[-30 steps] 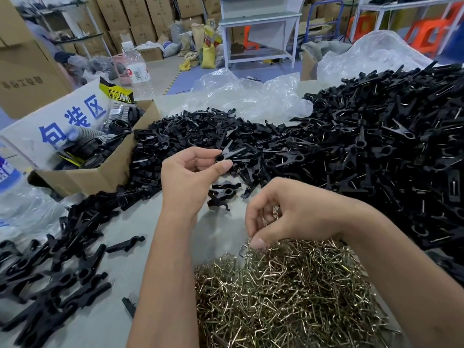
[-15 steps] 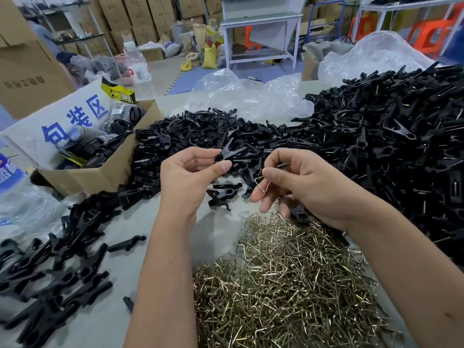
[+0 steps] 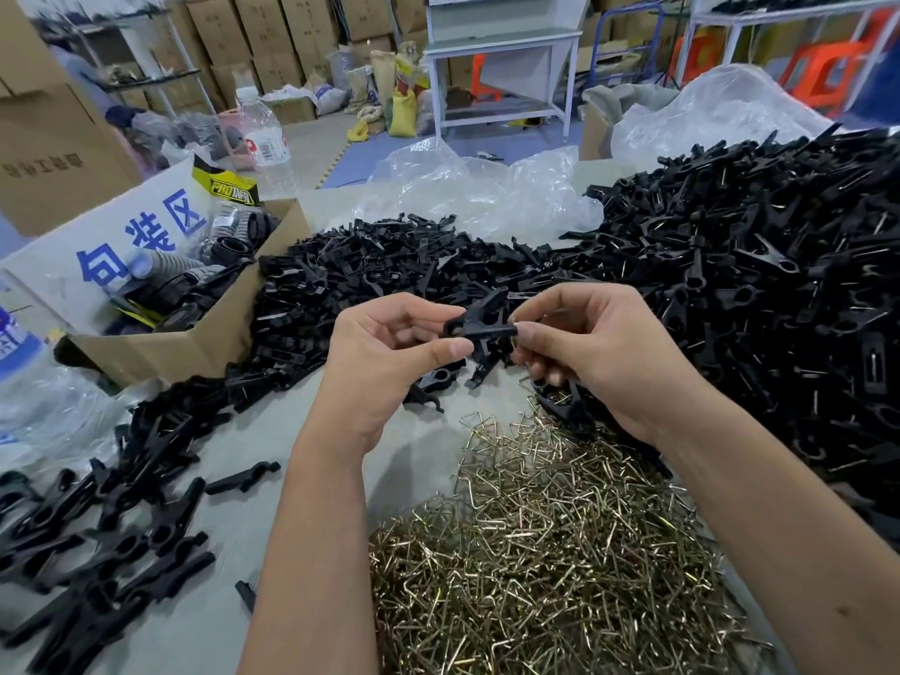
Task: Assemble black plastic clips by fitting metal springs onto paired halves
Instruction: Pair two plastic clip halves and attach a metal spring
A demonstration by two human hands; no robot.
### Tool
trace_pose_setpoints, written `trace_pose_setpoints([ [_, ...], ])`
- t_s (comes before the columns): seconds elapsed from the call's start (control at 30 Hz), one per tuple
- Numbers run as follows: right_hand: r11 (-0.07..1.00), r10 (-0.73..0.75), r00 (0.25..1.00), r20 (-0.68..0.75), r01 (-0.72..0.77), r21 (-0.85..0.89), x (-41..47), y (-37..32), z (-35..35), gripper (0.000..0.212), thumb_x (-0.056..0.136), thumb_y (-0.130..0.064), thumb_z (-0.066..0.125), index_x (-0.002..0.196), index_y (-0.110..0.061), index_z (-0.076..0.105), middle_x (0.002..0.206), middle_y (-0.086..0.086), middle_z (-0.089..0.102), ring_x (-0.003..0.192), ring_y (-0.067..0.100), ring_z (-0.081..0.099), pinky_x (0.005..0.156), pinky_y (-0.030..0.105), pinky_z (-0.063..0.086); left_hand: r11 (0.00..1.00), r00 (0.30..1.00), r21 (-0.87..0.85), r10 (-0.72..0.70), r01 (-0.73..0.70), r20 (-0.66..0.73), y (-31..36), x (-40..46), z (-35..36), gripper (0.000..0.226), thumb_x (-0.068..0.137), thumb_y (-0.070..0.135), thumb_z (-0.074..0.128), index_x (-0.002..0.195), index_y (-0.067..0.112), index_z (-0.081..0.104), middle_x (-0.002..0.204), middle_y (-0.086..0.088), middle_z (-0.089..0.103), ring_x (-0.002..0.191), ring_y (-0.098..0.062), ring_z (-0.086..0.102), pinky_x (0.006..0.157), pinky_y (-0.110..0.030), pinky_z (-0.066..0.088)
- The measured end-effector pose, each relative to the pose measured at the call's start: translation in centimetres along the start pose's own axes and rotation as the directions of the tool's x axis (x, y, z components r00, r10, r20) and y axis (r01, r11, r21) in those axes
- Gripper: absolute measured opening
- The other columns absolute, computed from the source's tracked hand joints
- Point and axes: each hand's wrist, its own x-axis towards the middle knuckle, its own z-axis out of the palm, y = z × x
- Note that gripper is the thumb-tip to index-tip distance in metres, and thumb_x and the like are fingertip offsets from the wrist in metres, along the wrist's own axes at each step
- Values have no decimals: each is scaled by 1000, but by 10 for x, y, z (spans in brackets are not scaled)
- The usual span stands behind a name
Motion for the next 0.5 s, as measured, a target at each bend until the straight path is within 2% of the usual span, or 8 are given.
trace_pose_setpoints([
  [0.1,1000,-25,999,-20,25,2,1,1,-1,11,90,1,74,92,-7,82,71,14,72,58,17,63,52,20,52,1000,1000,1,-3,3,22,0,0,1,32,60,18,92,90,24,83,76,5,72,75,-14,64,73,-23,58],
  [0.23,1000,-16,1000,-15,17,14,0,1,0,14,93,3,71,95,-8,80,77,18,74,67,25,72,55,27,58,1000,999,12,-23,22,49,0,0,2,30,63,13,91,90,22,83,76,2,71,72,-12,66,67,-23,58],
  [0.3,999,-17,1000,-17,17,32,0,1,0,12,91,3,73,100,-5,73,80,19,75,71,33,76,56,31,60,999,998,15,-35,34,50,0,0,3,29,64,12,91,90,21,83,75,0,71,69,-13,68,62,-24,58],
  [0.37,998,-20,999,-28,22,56,-1,1,0,23,88,3,76,106,-2,62,80,20,75,71,40,76,59,34,62,999,998,16,-39,38,54,-1,0,4,29,64,12,91,90,20,83,77,-5,70,71,-17,68,64,-26,58],
  [0.43,999,-31,999,-19,32,35,0,0,0,34,85,0,78,110,-2,56,81,20,76,71,40,76,61,35,63,999,997,22,-42,41,63,-1,0,4,29,64,12,91,91,19,83,80,-11,70,74,-23,65,67,-30,60],
  [0.5,999,-39,999,1,39,12,0,0,0,37,84,-2,80,111,-2,55,81,20,76,68,35,75,59,31,61,999,996,23,-48,46,79,-1,0,4,30,64,13,92,92,18,83,80,-9,70,75,-22,64,69,-32,59],
])
